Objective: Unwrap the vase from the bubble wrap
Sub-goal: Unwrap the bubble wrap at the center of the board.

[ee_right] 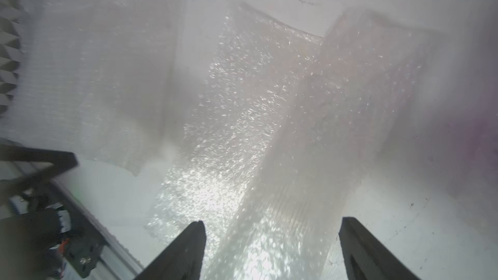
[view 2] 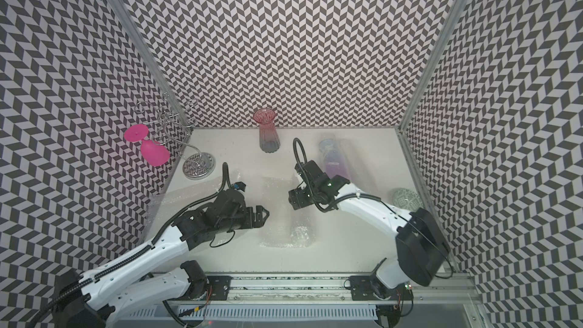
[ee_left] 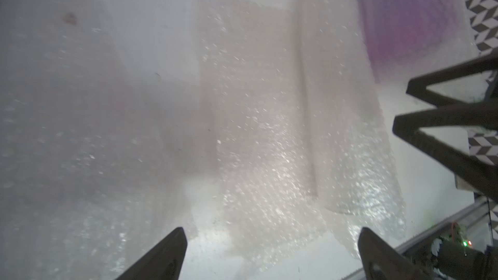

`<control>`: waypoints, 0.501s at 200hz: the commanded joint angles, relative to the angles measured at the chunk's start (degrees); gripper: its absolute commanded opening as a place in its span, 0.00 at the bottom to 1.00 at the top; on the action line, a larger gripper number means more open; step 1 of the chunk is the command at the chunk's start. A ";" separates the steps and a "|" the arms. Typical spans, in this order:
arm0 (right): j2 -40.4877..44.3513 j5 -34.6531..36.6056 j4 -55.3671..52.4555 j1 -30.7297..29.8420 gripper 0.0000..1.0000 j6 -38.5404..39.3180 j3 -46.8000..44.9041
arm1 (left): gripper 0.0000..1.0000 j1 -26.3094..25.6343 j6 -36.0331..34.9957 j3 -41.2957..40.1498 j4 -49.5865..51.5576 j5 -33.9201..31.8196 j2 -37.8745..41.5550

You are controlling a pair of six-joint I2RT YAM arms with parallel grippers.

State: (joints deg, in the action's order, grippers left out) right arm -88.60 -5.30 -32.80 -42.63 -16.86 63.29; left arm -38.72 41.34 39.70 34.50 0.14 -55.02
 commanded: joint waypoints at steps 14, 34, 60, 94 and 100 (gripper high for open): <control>-4.46 3.62 0.14 -0.37 0.81 1.93 2.06 | 0.99 6.89 -6.77 1.11 -3.46 6.51 -6.01; -5.23 4.04 0.97 -0.35 0.78 1.78 0.60 | 0.96 6.90 -7.31 0.85 -7.04 7.86 -10.37; -4.35 4.83 2.19 -0.35 0.63 0.70 -2.64 | 0.89 6.92 -7.72 -0.68 -12.26 9.34 -15.60; -3.22 4.14 3.07 -0.26 0.50 -0.59 -5.16 | 0.80 6.54 -8.62 -0.50 -16.97 11.08 -22.61; -2.97 4.23 3.09 -0.26 0.50 -0.73 -5.40 | 0.80 6.21 -8.73 -0.28 -17.49 11.19 -23.74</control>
State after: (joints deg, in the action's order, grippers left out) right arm -91.66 -2.33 -28.93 -42.63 -17.10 60.69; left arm -32.08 33.93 39.44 22.61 9.26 -75.72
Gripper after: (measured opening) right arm 0.517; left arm 0.819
